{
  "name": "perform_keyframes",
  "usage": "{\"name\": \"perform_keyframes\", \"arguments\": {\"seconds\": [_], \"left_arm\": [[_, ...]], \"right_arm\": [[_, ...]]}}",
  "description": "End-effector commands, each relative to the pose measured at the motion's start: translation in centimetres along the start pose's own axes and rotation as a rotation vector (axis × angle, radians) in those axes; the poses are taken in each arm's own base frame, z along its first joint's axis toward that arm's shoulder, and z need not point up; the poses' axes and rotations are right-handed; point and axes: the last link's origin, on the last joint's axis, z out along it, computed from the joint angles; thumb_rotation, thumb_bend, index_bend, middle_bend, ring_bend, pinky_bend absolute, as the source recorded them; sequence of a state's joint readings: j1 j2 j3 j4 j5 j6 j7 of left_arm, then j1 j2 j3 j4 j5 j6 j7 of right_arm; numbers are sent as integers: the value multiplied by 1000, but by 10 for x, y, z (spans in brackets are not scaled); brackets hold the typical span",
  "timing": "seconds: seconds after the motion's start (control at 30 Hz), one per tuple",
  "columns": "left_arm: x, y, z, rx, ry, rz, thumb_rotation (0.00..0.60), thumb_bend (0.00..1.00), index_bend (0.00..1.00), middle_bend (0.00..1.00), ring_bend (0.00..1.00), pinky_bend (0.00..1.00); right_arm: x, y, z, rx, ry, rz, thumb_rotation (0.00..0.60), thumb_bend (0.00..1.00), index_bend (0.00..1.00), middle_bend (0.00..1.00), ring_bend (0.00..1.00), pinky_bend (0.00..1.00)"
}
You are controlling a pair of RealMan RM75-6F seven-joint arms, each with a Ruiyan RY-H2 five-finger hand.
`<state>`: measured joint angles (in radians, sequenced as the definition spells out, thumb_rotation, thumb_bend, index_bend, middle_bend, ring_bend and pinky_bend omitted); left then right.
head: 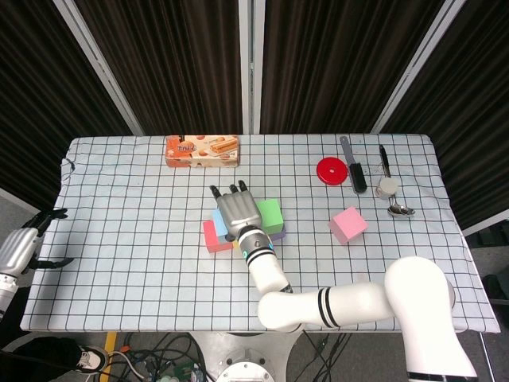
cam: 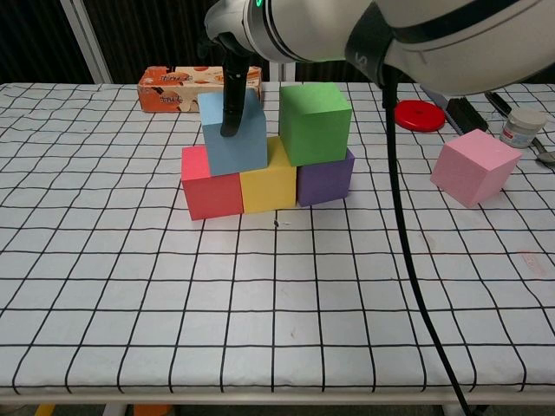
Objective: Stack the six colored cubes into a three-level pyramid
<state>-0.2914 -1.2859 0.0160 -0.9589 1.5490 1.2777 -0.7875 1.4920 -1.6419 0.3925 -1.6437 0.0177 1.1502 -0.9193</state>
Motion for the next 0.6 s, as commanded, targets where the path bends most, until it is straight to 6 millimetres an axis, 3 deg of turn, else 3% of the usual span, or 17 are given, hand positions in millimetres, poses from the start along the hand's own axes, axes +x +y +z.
{"name": "perform_keyframes", "arguments": {"seconds": [0.03, 0.23, 0.6], "left_arm": [[0, -1, 0, 2, -1, -1, 600, 6, 137, 185, 94, 198], [-1, -2, -1, 4, -1, -6, 600, 7, 137, 185, 93, 199], [-2, -5, -3, 13, -5, -14, 600, 9, 137, 185, 94, 198]], "right_arm": [[-1, 0, 1, -2, -3, -1, 600, 101, 0, 596, 116, 0], [-2, -1, 1, -2, -18, 5, 600, 95, 0, 553, 115, 0], [-3, 0, 2, 0, -50, 6, 600, 47, 0, 297, 15, 0]]}}
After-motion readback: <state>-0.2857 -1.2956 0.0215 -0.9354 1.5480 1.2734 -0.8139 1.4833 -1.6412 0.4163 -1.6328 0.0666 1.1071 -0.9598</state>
